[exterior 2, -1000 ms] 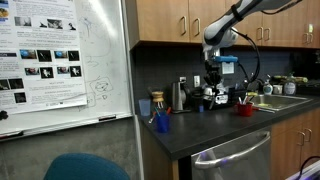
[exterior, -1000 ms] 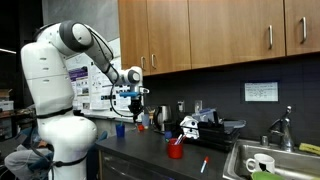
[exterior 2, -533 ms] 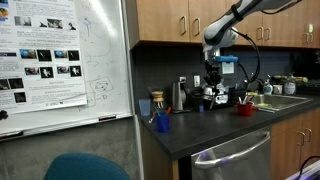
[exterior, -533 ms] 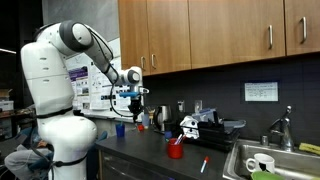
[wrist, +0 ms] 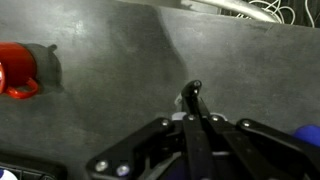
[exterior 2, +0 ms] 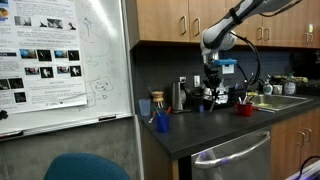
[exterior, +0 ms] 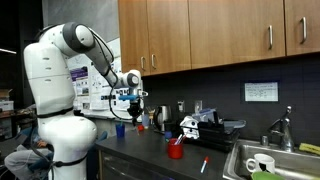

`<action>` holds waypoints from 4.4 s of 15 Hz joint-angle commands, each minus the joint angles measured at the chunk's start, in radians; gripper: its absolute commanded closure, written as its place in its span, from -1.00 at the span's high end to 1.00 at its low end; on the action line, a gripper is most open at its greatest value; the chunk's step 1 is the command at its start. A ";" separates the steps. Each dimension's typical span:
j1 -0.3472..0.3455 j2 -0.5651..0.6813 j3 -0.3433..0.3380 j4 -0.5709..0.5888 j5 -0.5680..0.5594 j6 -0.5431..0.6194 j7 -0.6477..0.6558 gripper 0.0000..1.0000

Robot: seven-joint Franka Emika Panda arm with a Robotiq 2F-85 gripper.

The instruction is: Remove the marker with a black lid from the orange cup and put it on the counter

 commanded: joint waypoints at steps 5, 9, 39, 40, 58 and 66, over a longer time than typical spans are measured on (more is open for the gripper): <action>0.007 0.030 0.003 -0.028 0.001 0.108 0.056 -0.98; 0.009 0.061 0.006 -0.041 -0.007 0.160 0.070 -0.98; 0.014 0.135 0.008 -0.040 -0.027 0.182 0.078 0.16; 0.014 0.135 0.008 -0.040 -0.028 0.182 0.078 0.29; -0.004 -0.009 -0.023 -0.098 -0.002 0.084 0.053 1.00; -0.048 -0.191 -0.087 -0.210 -0.007 0.100 0.018 1.00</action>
